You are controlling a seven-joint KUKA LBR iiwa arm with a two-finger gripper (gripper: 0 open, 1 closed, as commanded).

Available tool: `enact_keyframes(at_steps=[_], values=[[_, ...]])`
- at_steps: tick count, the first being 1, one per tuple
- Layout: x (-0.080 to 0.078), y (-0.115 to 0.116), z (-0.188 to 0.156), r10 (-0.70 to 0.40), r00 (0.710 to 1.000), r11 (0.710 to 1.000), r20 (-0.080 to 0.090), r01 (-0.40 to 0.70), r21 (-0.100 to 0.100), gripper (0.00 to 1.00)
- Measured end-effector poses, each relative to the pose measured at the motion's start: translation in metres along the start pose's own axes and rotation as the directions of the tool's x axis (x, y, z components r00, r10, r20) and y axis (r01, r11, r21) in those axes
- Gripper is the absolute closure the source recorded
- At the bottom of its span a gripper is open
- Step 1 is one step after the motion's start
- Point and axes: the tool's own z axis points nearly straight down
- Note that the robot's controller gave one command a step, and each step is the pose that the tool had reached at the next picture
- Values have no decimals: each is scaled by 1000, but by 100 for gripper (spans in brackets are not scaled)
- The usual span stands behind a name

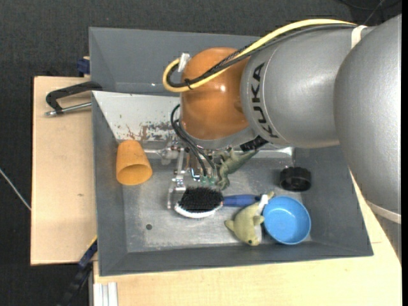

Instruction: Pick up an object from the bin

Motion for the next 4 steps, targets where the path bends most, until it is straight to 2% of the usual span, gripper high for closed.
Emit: enact_keyframes(at_steps=[1,2,3,4], values=[[38,-73,91,-28,999,1000,16,28,-4,0],[46,-92,59,88,996,996,14,-88,-3,0],[44,-98,60,143,990,990,12,-143,-4,0],[42,-107,89,234,972,972,11,-234,-6,0]])
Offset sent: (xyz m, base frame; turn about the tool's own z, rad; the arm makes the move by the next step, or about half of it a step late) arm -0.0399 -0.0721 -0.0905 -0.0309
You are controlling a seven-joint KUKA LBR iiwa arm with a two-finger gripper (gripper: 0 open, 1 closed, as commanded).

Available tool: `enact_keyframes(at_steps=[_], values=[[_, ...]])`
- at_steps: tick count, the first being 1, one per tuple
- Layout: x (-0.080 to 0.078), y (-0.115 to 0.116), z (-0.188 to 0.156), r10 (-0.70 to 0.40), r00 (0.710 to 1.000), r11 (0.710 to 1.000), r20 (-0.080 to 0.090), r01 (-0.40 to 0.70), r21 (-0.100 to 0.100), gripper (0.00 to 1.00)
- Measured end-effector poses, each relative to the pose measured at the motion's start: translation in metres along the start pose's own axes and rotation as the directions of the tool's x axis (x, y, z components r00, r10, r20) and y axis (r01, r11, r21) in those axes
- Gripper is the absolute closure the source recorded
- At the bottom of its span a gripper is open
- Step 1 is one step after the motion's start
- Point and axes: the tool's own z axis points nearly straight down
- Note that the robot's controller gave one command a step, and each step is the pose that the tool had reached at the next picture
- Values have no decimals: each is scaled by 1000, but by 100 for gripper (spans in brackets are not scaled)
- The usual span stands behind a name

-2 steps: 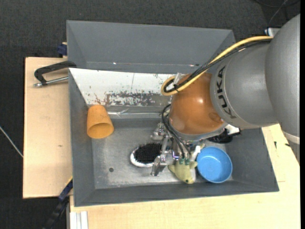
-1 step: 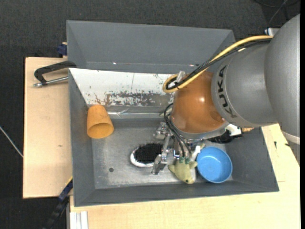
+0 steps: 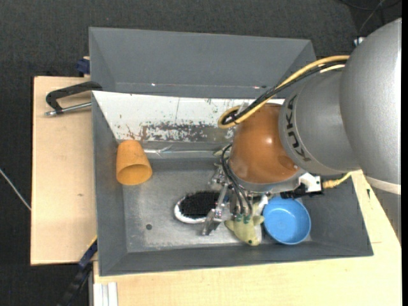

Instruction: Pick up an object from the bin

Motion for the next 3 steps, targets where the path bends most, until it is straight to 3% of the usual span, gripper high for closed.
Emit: enact_keyframes(at_steps=[1,2,3], values=[[0,2,-2,-1,1000,1000,-1,1,1,0],[-3,2,-3,0,1000,1000,8,0,-1,100],[-4,3,-27,0,1000,1000,3,0,1,100]])
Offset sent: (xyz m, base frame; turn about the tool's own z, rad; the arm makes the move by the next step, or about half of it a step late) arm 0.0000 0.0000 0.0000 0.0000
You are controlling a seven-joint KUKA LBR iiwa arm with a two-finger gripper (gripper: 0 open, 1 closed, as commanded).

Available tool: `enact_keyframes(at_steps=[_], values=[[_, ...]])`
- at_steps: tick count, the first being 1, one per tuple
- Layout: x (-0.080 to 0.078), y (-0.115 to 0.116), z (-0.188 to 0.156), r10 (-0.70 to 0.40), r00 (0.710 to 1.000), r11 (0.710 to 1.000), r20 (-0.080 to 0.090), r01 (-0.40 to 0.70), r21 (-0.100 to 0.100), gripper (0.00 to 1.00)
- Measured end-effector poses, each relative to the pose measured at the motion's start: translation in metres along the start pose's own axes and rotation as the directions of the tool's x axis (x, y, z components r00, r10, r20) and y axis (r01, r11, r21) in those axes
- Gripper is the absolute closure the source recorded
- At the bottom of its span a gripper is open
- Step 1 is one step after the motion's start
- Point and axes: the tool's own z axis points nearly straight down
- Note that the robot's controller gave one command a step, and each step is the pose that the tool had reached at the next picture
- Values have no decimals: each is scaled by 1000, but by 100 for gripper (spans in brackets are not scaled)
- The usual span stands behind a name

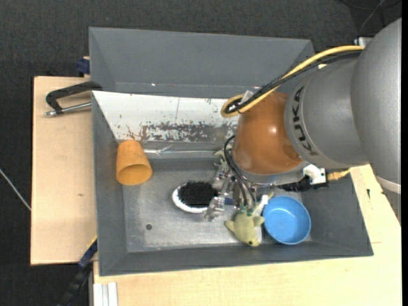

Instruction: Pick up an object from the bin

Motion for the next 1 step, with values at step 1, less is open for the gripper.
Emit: enact_keyframes(at_steps=[1], values=[[-2,1,-40,-1,1000,1000,1,1,0,100]])
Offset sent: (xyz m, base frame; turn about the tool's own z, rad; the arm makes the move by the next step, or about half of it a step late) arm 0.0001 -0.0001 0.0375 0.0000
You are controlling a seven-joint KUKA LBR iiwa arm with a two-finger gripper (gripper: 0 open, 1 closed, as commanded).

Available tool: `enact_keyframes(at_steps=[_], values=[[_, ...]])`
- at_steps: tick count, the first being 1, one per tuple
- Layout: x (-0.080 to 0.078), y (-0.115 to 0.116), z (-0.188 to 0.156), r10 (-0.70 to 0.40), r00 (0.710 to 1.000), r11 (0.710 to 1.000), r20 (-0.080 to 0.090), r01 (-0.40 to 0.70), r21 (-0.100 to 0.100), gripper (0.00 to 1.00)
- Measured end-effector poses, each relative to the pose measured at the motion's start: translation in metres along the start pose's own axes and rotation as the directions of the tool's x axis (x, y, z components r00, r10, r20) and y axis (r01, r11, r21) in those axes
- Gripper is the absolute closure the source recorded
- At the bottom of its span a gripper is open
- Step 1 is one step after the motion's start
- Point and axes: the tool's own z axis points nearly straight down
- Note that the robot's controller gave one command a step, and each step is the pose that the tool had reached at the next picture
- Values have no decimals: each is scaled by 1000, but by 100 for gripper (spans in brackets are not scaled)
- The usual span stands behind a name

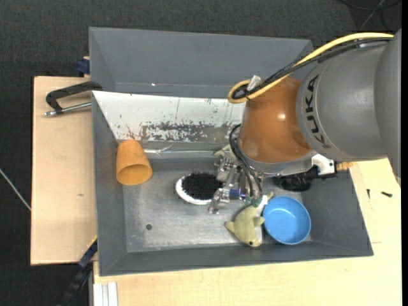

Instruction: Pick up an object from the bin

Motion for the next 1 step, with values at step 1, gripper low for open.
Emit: enact_keyframes(at_steps=[1], values=[[-2,1,-28,-1,1000,1000,-1,1,0,100]])
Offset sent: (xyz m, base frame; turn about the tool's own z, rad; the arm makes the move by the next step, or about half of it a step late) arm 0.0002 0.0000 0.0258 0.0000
